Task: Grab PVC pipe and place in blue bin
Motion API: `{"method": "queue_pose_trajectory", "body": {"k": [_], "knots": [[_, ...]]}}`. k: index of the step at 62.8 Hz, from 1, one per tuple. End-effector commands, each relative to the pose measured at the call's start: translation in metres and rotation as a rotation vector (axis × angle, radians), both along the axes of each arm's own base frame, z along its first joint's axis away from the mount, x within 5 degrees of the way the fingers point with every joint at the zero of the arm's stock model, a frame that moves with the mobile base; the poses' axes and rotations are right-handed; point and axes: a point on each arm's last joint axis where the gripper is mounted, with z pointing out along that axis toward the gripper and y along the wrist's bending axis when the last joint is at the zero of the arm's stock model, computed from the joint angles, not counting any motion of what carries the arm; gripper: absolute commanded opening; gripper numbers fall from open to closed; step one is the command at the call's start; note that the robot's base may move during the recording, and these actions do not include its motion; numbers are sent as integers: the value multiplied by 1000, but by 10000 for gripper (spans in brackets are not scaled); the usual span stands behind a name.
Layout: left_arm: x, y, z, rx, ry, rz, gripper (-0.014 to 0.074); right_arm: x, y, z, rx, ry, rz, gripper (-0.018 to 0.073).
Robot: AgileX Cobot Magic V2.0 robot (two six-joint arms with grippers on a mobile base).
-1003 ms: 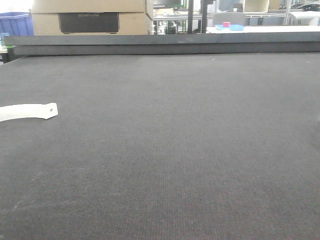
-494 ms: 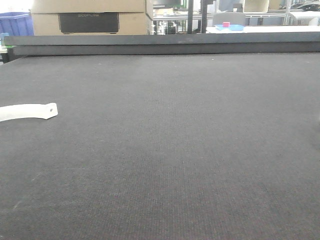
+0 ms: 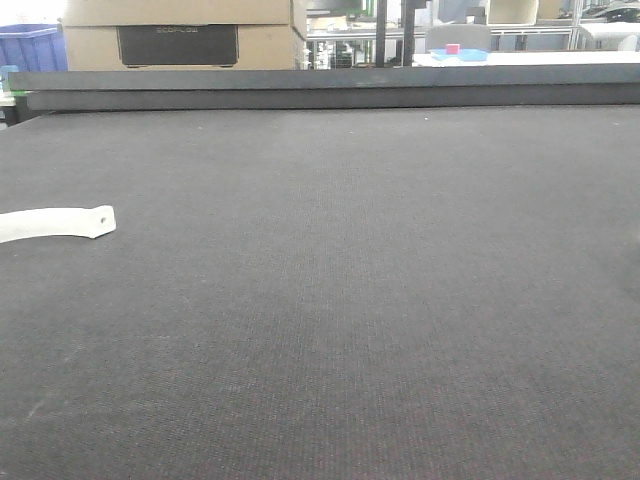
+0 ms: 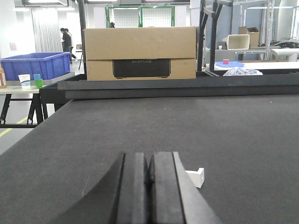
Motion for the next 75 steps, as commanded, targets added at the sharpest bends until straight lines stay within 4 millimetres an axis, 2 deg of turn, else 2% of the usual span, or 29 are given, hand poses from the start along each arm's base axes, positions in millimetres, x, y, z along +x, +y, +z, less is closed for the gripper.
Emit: {"method": "queue_pose_trajectory", "body": {"k": [1,7,14,28,35,40,51,75], "knots": [[-1,0,2,-8,-14,4,-111,14,-2,5,9,34,-12,-47],[-1,0,2,-8,-14,4,-111,33,-4,13,15,112,-7,106],[-1,0,2,-8,-14,4,-111,55,-4,27,21,214,21,208],[-1,0,2,-12,-12,3,-111,104,0,45,37,519,132,203],[-1,0,2,-16,-13,3,-111,127,0,40,50,643,163,203],[-1,0,2,-16,-13,3,-111,139,-1,29,62,725,175,203],[-1,0,2,-16,-13,3,-111,155,-2,11,79,819,180,203],[-1,0,2,-17,-13,3,-111,174,-5,-10,83,892,167,203]]}}
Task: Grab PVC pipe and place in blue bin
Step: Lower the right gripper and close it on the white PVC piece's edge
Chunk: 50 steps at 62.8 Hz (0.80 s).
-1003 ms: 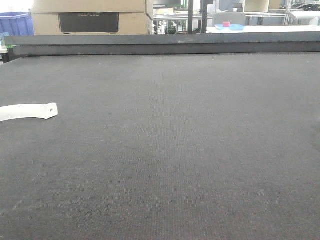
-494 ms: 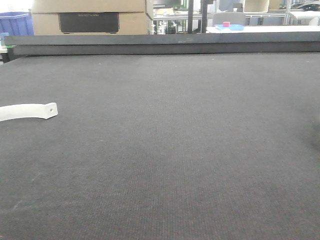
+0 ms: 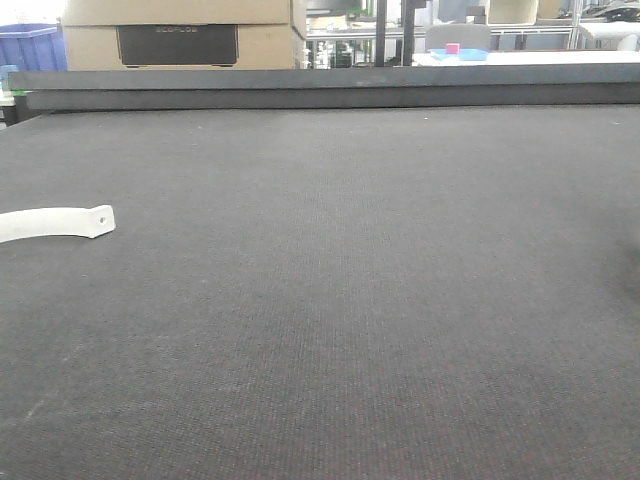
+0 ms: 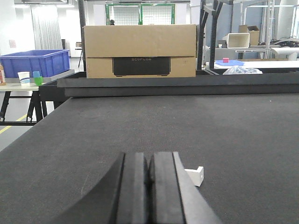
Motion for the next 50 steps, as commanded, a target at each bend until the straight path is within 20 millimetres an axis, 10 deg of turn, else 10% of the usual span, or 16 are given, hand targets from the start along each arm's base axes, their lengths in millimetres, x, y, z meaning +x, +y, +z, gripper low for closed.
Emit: {"method": "queue_pose_trajectory", "body": {"k": [1,50], "knots": [[-1,0,3,-8,-18,3,-111,6,-2,-4,-14,6,0,203],[-1,0,2,-32,-16,2,-111,44,-12,-49,-83,99,-12,203]]}}
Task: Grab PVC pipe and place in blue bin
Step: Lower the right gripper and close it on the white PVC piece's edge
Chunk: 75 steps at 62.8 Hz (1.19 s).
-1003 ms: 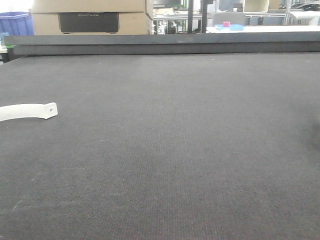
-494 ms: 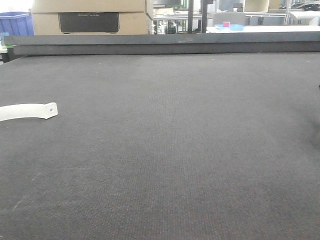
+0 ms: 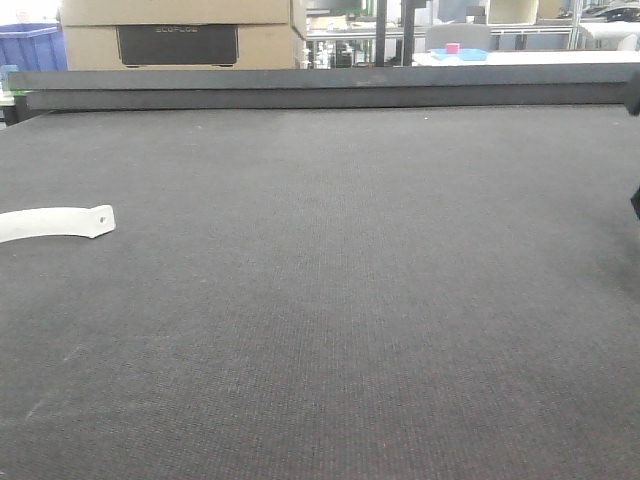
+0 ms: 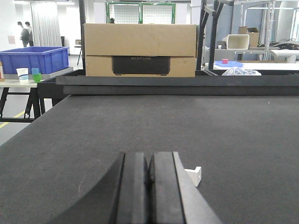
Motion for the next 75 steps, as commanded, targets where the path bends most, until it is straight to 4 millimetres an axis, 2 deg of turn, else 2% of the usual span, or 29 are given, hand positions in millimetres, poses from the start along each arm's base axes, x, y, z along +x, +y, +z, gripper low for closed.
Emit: {"method": "queue_pose_trajectory", "body": {"k": [1,11,29,58,75], "knots": [[-1,0,3,-4,-19,4,-111,6,-2,-2,-18,-10,1,203],[-1,0,3,-4,-19,4,-111,12,-3,-12,-21,-3,-8,203],[-1,0,3,-4,-19,4,-111,17,-5,-14,-34,-37,-21,203],[-1,0,3,-4,-19,4,-111,24,-6,-32,-39,12,-20,203],[-1,0,3,-4,-19,4,-111,25,-7,-32,-48,3,-19,203]]}}
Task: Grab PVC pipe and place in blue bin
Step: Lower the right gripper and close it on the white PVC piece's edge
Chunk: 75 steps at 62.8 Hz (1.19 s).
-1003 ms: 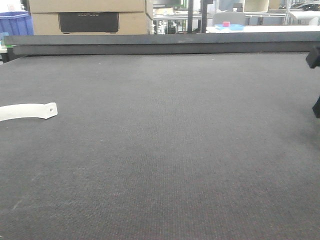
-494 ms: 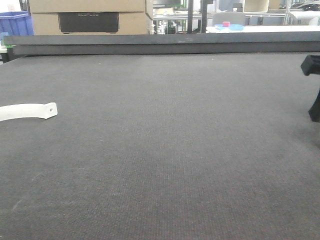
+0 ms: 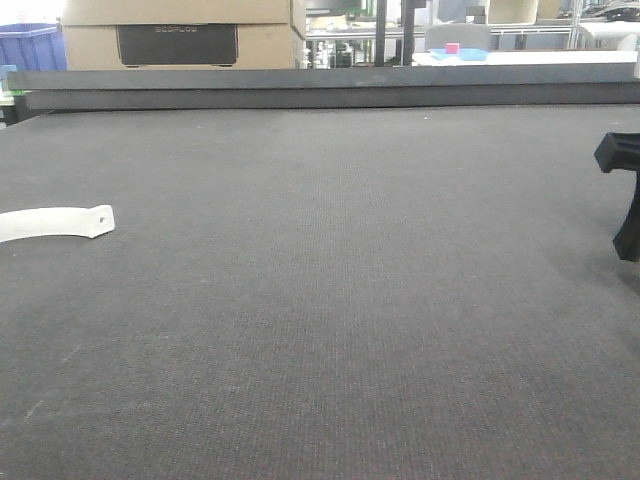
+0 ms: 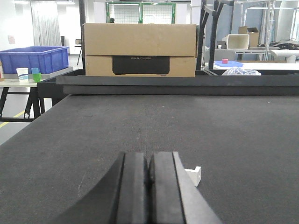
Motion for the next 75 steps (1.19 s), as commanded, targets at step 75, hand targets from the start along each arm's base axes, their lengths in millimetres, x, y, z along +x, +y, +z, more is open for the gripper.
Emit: {"method": "queue_pose_trajectory", "body": {"k": [75], "knots": [[-1,0,3,-4,-23,4,-111,6,-2,-7,-38,5,23,-138]]}}
